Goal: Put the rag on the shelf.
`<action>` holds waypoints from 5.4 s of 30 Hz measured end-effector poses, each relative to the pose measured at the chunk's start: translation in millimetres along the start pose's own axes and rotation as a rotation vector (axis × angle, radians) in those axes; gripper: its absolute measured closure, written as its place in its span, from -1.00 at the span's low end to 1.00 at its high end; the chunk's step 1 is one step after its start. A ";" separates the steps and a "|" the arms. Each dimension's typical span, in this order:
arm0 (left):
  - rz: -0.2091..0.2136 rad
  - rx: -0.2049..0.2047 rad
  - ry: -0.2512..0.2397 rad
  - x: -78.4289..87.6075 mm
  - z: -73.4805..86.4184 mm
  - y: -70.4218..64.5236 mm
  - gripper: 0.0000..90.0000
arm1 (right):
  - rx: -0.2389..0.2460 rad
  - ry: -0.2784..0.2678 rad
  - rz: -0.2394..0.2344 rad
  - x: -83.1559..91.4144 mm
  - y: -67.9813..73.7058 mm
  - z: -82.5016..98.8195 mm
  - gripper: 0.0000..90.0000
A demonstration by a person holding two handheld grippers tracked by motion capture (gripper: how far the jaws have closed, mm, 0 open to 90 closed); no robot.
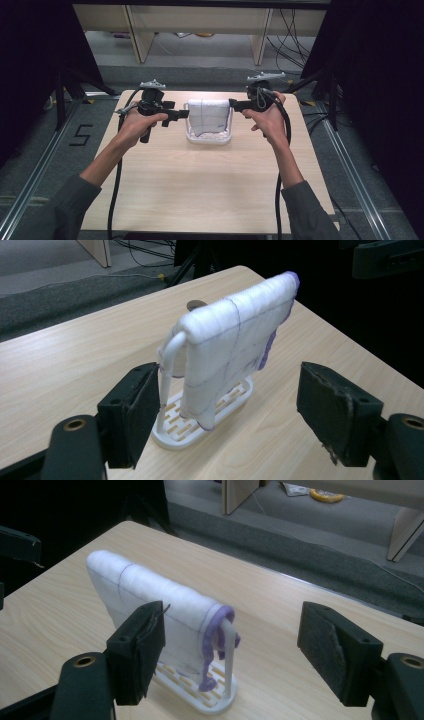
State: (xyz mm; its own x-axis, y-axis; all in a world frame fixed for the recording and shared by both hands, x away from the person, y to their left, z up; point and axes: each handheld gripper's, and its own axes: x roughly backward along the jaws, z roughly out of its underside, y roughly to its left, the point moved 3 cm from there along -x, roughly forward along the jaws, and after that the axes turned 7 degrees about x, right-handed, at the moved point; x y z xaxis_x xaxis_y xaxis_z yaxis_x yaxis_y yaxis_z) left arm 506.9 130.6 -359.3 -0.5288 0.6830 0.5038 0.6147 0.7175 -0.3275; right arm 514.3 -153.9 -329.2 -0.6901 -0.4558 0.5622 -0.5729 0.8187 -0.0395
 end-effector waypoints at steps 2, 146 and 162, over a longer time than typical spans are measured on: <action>0.011 -0.004 0.009 1.4 6.3 -0.4 -0.45 | 0.001 0.002 -0.005 2.2 1.7 5.1 -0.38; 0.082 -0.214 0.200 36.9 248.6 -54.7 -0.58 | 0.144 0.157 -0.261 34.3 121.7 239.7 -0.61; 0.075 -0.225 0.210 36.8 247.3 -50.2 -0.58 | 0.136 0.194 -0.260 35.7 121.4 240.5 -0.62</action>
State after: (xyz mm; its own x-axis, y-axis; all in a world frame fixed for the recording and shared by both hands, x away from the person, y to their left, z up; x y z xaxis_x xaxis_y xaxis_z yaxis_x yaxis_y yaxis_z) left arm 311.9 153.5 -521.9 -0.3593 0.6727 0.6469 0.7740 0.6021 -0.1962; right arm 313.7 -154.8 -512.6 -0.4239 -0.5572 0.7140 -0.7811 0.6240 0.0232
